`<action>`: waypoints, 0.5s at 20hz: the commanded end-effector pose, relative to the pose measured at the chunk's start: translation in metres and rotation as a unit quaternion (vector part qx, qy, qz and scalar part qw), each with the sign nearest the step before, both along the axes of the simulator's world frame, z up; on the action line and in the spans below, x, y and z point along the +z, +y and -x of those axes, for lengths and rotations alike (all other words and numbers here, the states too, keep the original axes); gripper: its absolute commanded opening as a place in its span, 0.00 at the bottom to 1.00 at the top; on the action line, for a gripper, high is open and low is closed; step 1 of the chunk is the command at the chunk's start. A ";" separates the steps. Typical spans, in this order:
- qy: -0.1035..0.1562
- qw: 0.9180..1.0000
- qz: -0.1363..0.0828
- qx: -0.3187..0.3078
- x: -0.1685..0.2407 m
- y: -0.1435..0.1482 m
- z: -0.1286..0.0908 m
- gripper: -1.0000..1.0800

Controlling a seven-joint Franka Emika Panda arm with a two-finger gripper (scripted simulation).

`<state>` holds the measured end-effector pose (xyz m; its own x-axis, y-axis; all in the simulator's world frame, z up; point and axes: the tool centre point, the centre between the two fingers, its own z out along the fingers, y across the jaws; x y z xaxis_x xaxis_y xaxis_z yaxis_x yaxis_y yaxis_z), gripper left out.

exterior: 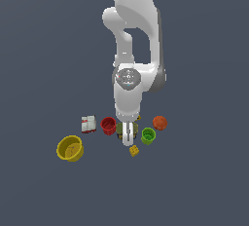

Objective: Pick up a designated object from a clutter of objects.

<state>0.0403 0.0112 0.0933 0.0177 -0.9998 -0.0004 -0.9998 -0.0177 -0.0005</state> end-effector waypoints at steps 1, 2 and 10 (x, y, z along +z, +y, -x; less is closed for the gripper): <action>0.001 1.000 0.000 -0.001 -0.013 0.000 0.001 0.96; 0.001 1.000 0.000 -0.001 -0.018 0.000 0.001 0.96; 0.000 1.000 0.000 -0.002 -0.035 0.000 0.000 0.00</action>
